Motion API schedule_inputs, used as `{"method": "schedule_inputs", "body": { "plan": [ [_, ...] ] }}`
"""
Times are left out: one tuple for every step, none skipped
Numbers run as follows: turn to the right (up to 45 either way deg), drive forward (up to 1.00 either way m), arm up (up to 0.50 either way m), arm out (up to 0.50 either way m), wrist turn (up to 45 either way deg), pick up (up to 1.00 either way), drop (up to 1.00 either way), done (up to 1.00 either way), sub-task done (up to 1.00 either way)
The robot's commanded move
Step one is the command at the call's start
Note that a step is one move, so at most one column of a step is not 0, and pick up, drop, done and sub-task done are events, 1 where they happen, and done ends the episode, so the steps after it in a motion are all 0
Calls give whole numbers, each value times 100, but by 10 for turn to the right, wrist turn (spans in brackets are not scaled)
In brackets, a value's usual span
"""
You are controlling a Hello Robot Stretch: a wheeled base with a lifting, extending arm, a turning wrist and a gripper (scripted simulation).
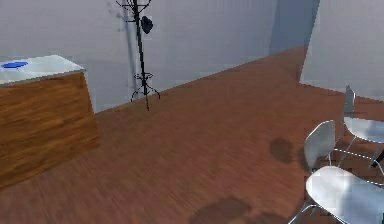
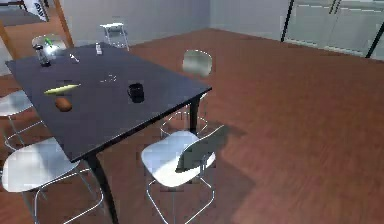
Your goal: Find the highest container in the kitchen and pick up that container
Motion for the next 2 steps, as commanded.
{"method": "schedule_inputs", "body": {
  "plan": [
    [0,100,0,0,0,0,0,0,0],
    [0,15,0,0,0,0,0,0,0]
  ]
}}
